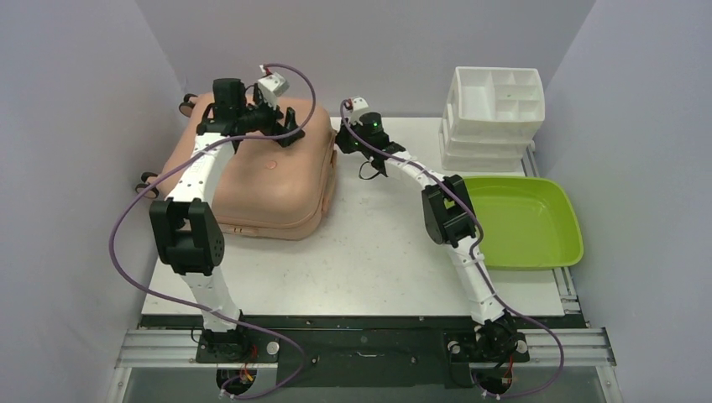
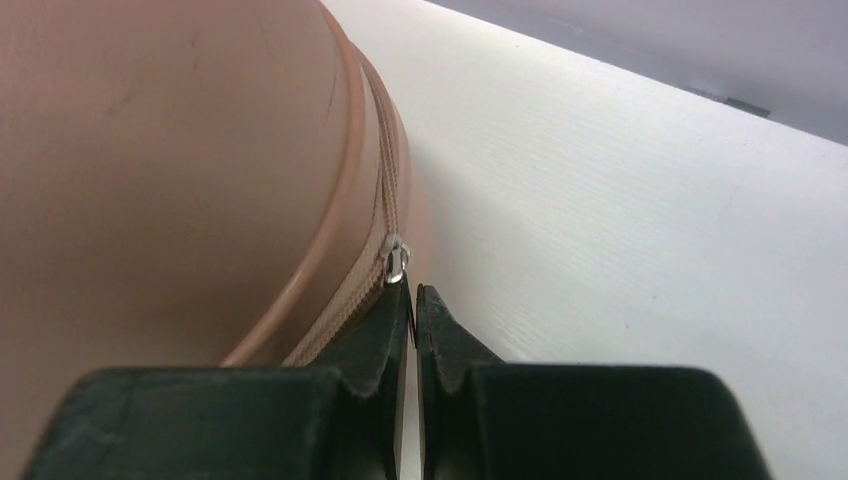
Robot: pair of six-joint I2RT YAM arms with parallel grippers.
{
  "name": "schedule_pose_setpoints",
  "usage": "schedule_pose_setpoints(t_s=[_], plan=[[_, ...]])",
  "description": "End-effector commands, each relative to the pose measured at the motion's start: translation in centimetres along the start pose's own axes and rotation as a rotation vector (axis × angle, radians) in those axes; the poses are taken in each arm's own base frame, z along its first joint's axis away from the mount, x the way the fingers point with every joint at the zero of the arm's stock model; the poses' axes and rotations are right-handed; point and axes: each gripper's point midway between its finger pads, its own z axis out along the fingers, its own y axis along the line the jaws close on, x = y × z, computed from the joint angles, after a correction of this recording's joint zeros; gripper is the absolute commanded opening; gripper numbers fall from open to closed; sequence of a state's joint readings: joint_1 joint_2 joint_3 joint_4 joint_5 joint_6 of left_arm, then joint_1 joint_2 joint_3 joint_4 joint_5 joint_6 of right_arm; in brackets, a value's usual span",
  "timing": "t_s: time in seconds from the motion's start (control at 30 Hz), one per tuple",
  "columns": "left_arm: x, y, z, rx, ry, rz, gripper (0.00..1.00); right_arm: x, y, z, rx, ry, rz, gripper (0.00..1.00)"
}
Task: Open, take out, and arrange the luggage
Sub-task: Unzip the luggage at the center of the board.
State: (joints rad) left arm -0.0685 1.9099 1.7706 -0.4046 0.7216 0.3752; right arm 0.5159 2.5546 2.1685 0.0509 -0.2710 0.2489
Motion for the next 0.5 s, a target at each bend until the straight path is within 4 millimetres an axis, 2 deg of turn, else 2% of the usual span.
schedule_pose_setpoints(t_s=[0.0, 0.03, 0.1, 0.17, 0.23, 0.33, 0.47], plan=[[4.7, 9.1, -7.5, -0.449, 0.085, -0.336, 0.96, -9.0, -1.7, -4.0, -0.028, -0.220, 0.011, 0.00], [5.0, 11.3, -9.1, -0.578, 0.085, -0.370, 0.96, -7.8, -2.4, -4.2, -0.023, -0.193, 0.011, 0.00], [5.4, 14.8, -12.0, -0.730, 0.067, -0.418, 0.96, -7.6, -2.8, -5.2, -0.018, -0.183, -0.008, 0.00], [6.8, 17.8, -14.6, -0.834, 0.063, -0.465, 0.96, -7.2, -2.9, -5.7, -0.017, -0.171, -0.028, 0.00], [8.3, 19.4, -15.2, -0.879, 0.089, -0.491, 0.96, -6.8, -2.8, -6.0, -0.021, -0.158, -0.037, 0.00], [10.5, 21.2, -14.7, -0.901, 0.124, -0.517, 0.96, -6.4, -2.7, -6.1, -0.021, -0.145, -0.039, 0.00], [12.0, 23.2, -14.6, -0.958, 0.161, -0.531, 0.96, -6.3, -2.6, -6.1, -0.025, -0.135, -0.052, 0.00]])
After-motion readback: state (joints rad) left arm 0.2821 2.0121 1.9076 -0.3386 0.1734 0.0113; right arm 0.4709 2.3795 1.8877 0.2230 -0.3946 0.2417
